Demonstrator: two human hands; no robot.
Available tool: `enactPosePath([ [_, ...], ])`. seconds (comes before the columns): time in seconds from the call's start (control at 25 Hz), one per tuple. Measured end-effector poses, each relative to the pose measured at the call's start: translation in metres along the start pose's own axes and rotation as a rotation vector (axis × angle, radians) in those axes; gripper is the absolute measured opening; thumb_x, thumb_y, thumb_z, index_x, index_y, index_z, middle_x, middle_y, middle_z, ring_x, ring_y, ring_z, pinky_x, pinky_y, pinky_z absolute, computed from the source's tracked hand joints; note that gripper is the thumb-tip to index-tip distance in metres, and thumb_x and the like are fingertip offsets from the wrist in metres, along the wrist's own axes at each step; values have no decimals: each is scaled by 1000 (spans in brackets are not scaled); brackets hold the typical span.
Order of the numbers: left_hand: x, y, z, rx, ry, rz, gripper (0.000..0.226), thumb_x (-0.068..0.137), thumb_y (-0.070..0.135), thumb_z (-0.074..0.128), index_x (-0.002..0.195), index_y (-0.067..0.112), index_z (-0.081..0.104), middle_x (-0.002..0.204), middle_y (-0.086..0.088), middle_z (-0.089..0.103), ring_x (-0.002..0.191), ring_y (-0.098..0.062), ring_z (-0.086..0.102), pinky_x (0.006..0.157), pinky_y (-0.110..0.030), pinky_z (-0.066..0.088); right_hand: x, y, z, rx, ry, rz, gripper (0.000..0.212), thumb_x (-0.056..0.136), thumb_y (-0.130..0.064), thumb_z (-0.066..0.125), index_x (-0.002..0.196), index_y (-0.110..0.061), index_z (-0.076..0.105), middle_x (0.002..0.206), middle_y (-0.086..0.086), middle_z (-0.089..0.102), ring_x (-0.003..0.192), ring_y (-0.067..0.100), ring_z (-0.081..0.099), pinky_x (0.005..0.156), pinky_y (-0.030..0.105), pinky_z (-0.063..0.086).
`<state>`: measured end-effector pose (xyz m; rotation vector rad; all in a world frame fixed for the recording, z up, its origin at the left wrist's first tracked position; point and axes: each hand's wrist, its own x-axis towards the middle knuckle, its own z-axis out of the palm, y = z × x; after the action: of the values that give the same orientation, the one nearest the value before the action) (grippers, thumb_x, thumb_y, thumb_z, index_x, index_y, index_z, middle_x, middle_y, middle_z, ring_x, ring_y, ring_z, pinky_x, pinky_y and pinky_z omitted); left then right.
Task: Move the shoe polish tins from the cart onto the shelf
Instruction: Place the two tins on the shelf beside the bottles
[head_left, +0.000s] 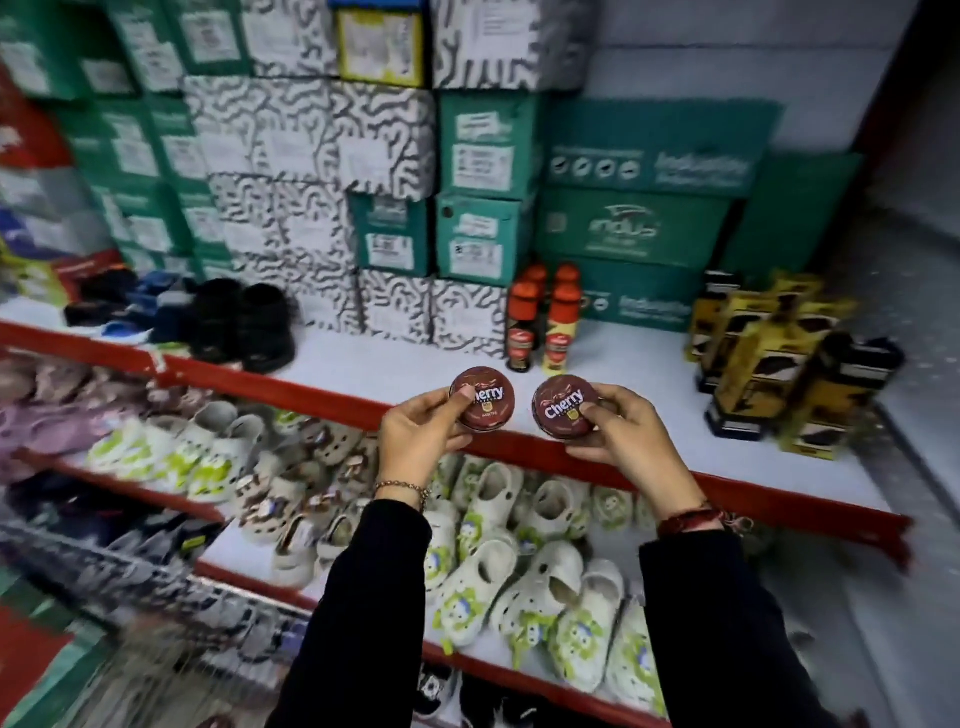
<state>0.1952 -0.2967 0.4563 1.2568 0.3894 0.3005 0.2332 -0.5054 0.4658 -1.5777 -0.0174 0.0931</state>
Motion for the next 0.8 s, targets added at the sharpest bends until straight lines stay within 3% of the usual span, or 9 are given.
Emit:
enactPosePath([
  [0.08, 8, -5, 35, 73, -46, 27, 19, 80, 16, 78, 93, 4, 69, 78, -8, 71, 54, -9, 70, 51, -23, 61, 4, -3, -30, -3, 110, -9, 16, 96, -6, 53, 96, -20, 60, 124, 16, 62, 101, 38, 69, 60, 31, 63],
  [0.2, 20, -11, 80, 300, -80, 77, 34, 75, 32, 81, 96, 5, 75, 78, -6, 74, 67, -18, 73, 66, -35, 65, 9, -7, -61, -10, 230, 2, 15, 95, -3, 56, 109, -7, 55, 109, 11, 62, 91, 32, 67, 49, 22, 59],
  [0.36, 29, -16, 118, 546, -110, 86, 23, 75, 37, 79, 66, 19, 67, 72, -3, 71, 72, -30, 75, 71, -42, 64, 25, -3, -72, -114, 353, 100, 14, 90, -2, 63, 101, -6, 55, 108, 17, 66, 90, 38, 72, 43, 23, 57],
  [0.44, 42, -22, 128, 637, -145, 66, 24, 74, 38, 78, 72, 14, 74, 78, -8, 76, 73, -30, 76, 76, -42, 63, 35, -2, -73, -203, 425, 124, 11, 87, -5, 68, 84, -6, 58, 99, 21, 70, 81, 38, 75, 53, 33, 62],
  [0.56, 62, -30, 137, 673, -164, 11, 34, 68, 39, 80, 82, 9, 78, 87, -14, 79, 75, -32, 77, 76, -43, 63, 47, 4, -78, -320, 521, 101, 25, 80, -13, 76, 60, -13, 60, 68, 18, 73, 61, 33, 74, 71, 49, 63],
  [0.68, 60, -25, 142, 714, -203, -13, 23, 76, 30, 79, 66, 11, 70, 76, -13, 76, 60, -30, 74, 68, -39, 65, 52, 10, -81, -503, 551, 85, 32, 70, -28, 80, 52, -6, 67, 54, 13, 72, 59, 31, 74, 68, 48, 63],
  [0.8, 62, -26, 145, 752, -205, -12, 30, 77, 28, 78, 56, 15, 61, 76, -15, 75, 61, -32, 74, 68, -42, 65, 54, 7, -80, -679, 564, 90, 32, 69, -35, 79, 62, -4, 74, 60, 12, 73, 63, 30, 73, 71, 41, 62],
])
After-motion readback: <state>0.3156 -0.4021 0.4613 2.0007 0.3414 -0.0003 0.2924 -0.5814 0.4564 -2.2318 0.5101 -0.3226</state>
